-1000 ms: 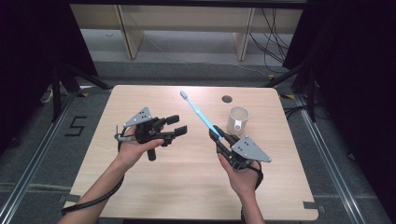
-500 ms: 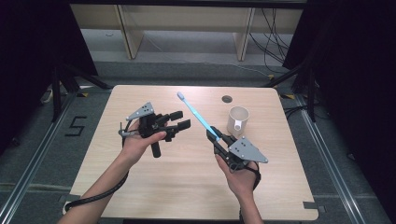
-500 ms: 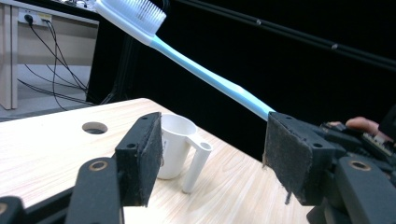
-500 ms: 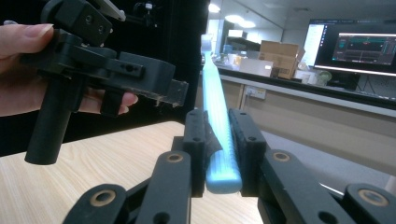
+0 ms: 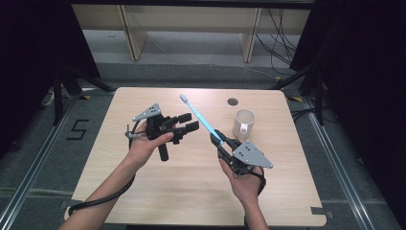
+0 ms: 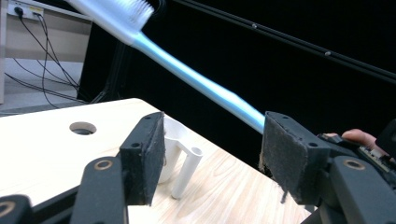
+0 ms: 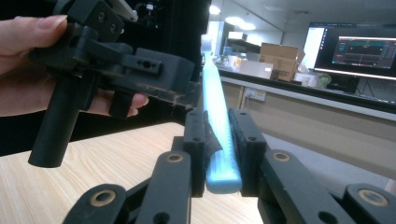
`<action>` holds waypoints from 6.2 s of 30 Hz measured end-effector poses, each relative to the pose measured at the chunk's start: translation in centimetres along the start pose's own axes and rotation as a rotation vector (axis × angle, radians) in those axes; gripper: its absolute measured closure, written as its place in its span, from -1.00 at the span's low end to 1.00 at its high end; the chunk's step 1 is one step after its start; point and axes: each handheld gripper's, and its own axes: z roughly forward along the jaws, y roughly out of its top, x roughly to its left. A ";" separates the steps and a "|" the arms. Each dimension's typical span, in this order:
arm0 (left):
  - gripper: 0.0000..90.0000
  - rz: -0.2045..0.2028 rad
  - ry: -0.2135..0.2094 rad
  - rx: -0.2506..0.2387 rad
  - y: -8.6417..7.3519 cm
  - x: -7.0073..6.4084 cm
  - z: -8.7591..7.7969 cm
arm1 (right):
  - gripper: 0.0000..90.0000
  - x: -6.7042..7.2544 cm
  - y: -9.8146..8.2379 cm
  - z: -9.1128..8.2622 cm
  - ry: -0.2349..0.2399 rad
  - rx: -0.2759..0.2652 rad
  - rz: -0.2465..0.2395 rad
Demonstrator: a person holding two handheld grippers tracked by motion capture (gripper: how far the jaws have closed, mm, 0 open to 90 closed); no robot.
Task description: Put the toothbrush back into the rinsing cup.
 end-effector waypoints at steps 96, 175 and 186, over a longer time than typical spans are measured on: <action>0.85 0.327 0.139 0.044 -3.5 -2.9 1.8 | 0.49 0.3 3.6 3.1 -0.008 0.087 0.152; -0.18 0.303 0.376 0.134 -8.2 0.8 -9.3 | 0.90 -4.1 4.2 0.8 -0.190 0.124 0.146; -0.19 0.266 0.429 0.109 -10.0 1.2 -11.2 | 0.90 -5.5 4.6 0.4 -0.229 0.129 0.145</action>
